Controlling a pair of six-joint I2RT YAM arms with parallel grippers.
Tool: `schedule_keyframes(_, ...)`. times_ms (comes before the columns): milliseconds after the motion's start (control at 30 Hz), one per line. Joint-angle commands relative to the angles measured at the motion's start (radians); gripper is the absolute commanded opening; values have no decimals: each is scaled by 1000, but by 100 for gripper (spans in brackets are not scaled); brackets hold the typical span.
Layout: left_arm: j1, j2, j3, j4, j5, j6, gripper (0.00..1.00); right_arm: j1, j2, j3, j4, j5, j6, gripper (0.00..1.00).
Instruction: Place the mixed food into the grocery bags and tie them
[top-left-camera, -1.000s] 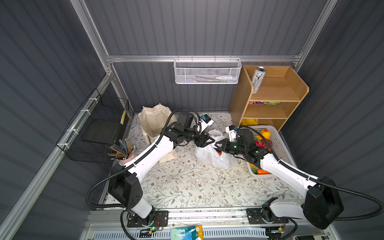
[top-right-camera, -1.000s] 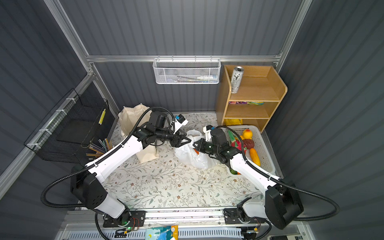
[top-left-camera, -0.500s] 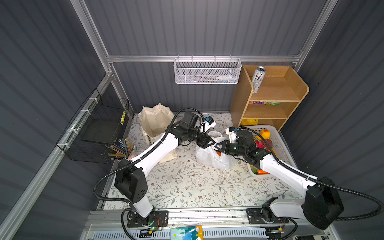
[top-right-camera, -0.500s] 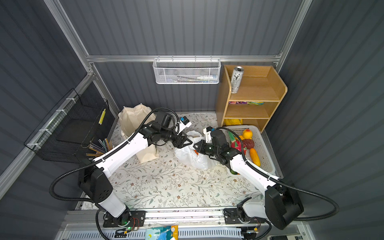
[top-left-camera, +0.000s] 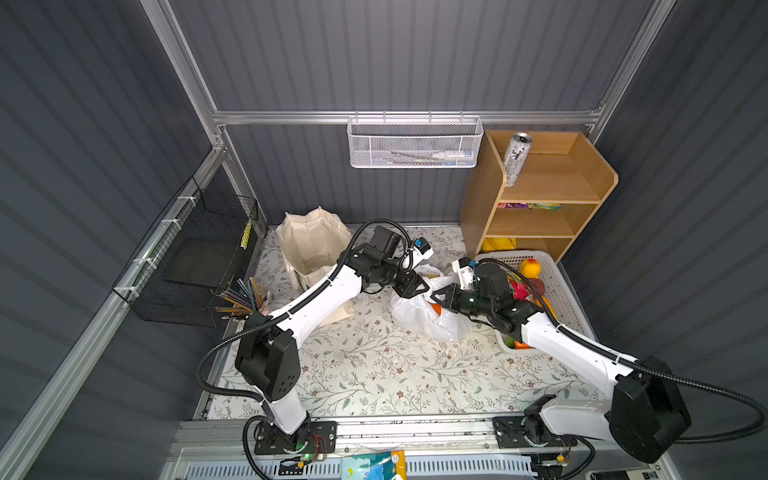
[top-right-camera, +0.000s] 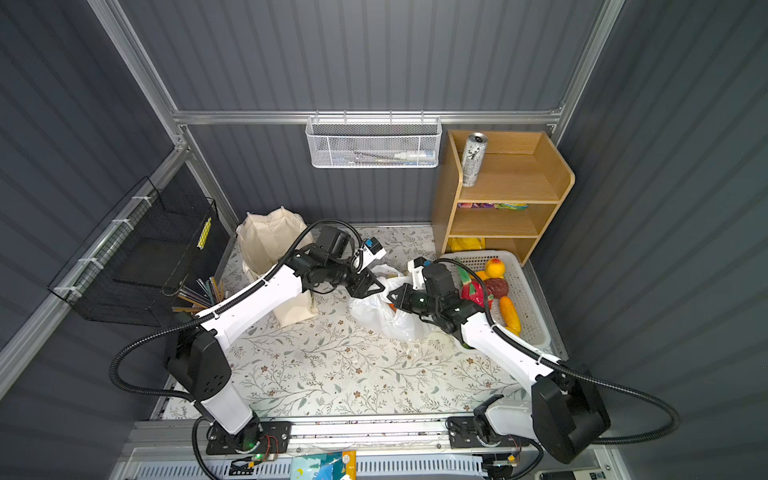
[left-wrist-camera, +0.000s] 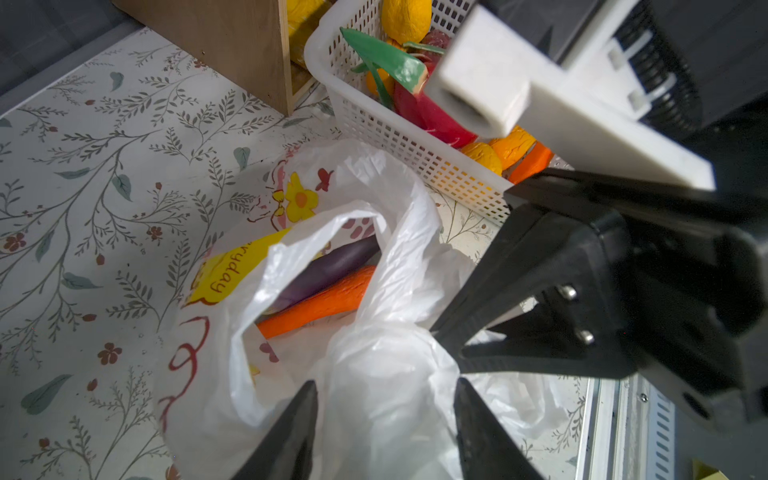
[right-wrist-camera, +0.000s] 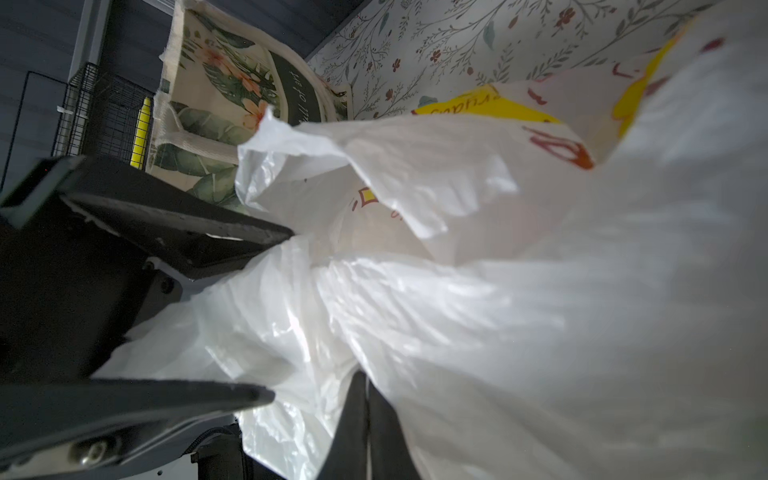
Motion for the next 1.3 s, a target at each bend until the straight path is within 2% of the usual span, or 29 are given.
schedule_keyframes(0, -7, 15, 11, 22, 25, -13, 39, 5, -19, -15, 11, -13, 4, 0)
schedule_keyframes(33, -10, 18, 12, 20, 29, -12, 35, 4, -18, -18, 13, -13, 6, 0)
schedule_keyframes(100, -14, 27, 17, 9, 41, -9, 33, 5, -19, -21, 15, -13, 8, 0)
schedule_keyframes(200, -20, 35, 20, -9, 58, 1, 41, 5, -17, -22, 19, -15, 8, 0)
schedule_keyframes(333, -22, 40, 14, -16, 64, 3, 41, 5, -15, -22, 21, -17, 8, 0)
schedule_keyframes(433, -22, 43, 12, -19, 62, 5, 19, 5, -15, -25, 23, -17, 8, 0)
schedule_keyframes(500, -22, 40, 11, -13, 61, 0, 0, 5, -16, -27, 23, -17, 8, 0)
schedule_keyframes(667, -23, -29, -43, 101, 2, -50, 0, 3, -52, -57, -6, -22, 6, 0)
schedule_keyframes(700, -24, -49, -61, 134, -15, -58, 0, -1, -65, -55, -27, -26, 2, 9)
schedule_keyframes(767, -31, -95, -97, 192, -71, -65, 0, -16, -112, -43, -85, -39, 5, 43)
schedule_keyframes(833, -55, -129, -160, 237, -145, -39, 0, -42, -178, -37, -113, -60, 43, 57)
schedule_keyframes(933, -104, -154, -199, 286, -269, 11, 0, -72, -240, -8, -132, -88, 114, 64)
schedule_keyframes(1100, -150, -188, -272, 425, -397, 28, 0, -75, -215, 79, -109, -139, 250, 67)
schedule_keyframes(1167, -165, -201, -299, 473, -430, 37, 0, -66, -196, 74, -41, -155, 343, 68)
schedule_keyframes(1267, -175, -218, -323, 510, -447, 38, 0, -38, -167, 113, -49, -134, 360, 69)
